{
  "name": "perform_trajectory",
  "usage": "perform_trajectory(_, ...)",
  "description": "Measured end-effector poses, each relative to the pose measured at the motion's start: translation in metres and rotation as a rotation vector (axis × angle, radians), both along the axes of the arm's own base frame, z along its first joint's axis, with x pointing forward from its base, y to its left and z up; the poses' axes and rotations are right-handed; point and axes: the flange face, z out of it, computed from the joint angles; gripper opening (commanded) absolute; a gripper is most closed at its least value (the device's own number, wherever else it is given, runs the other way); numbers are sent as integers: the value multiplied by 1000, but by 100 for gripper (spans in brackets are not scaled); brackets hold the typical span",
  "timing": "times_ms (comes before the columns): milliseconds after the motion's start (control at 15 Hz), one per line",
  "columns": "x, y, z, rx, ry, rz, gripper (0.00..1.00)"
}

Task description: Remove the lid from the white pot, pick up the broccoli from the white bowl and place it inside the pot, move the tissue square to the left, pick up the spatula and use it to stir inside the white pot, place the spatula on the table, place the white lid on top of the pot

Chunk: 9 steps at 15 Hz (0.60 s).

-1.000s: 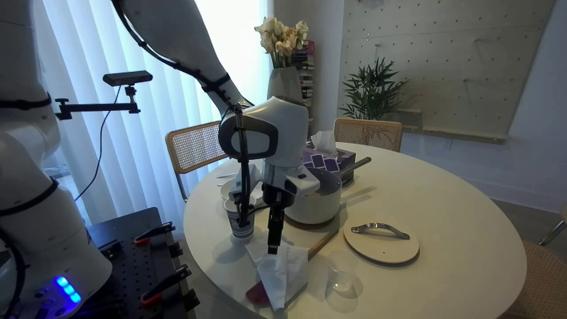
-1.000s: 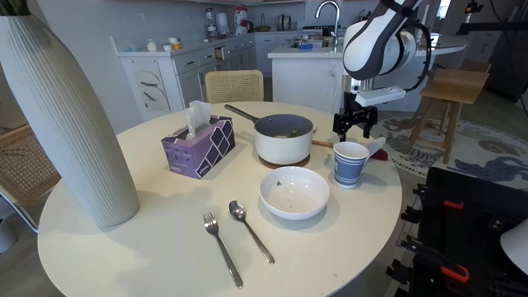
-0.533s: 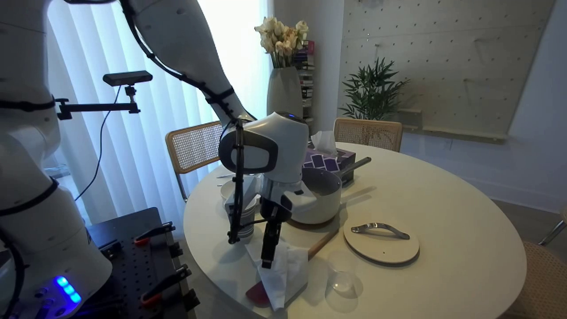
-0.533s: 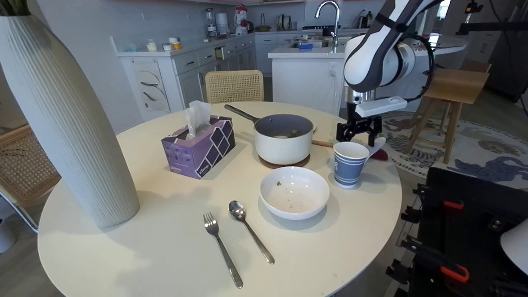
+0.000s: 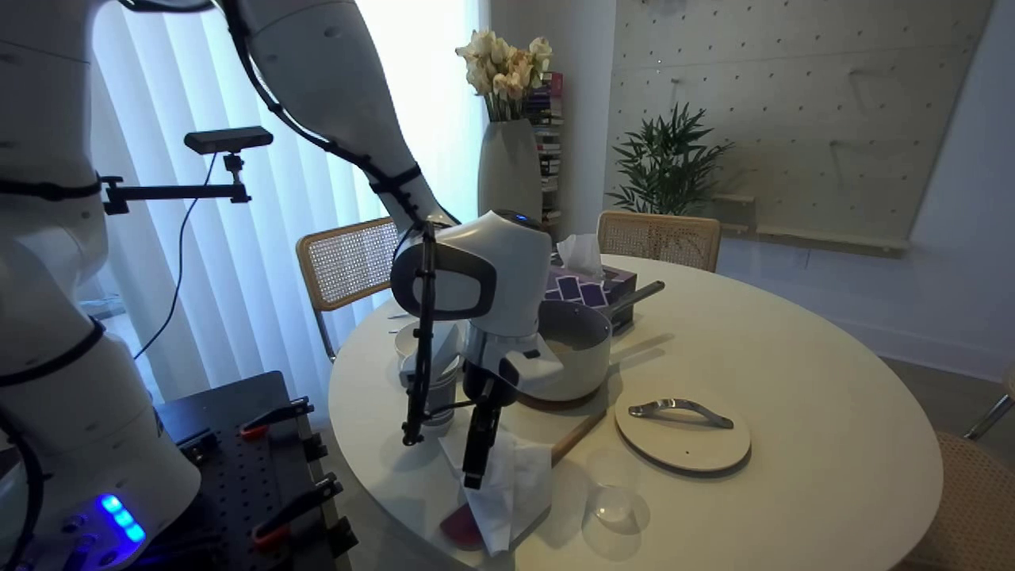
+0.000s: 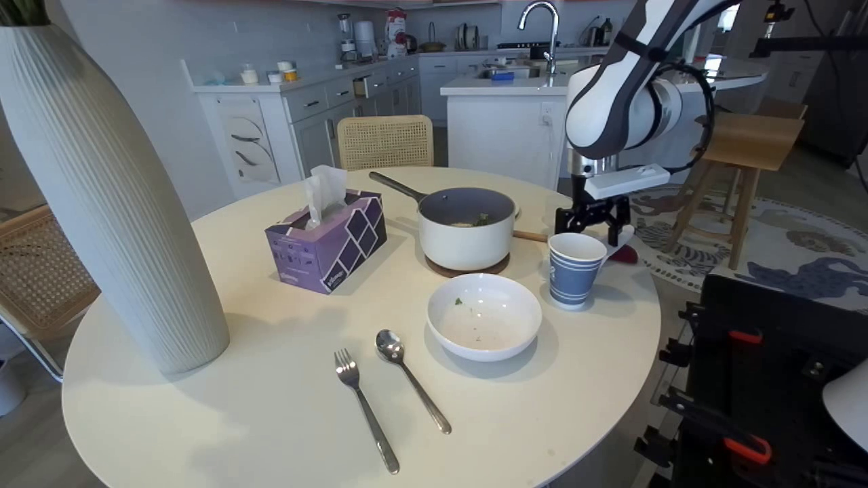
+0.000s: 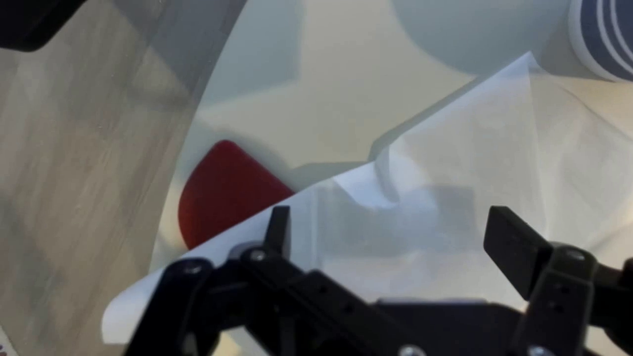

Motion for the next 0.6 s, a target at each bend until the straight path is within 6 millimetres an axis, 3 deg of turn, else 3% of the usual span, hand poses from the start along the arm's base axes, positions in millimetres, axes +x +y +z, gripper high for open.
perform_trajectory(267, -3, 1, -4, 0, 5, 0, 100)
perform_trajectory(333, -4, 1, -5, 1, 6, 0, 90)
perform_trajectory(400, -5, 1, -5, 0, 6, 0, 72)
perform_trajectory(600, -6, 2, -6, -4, -3, 0, 49)
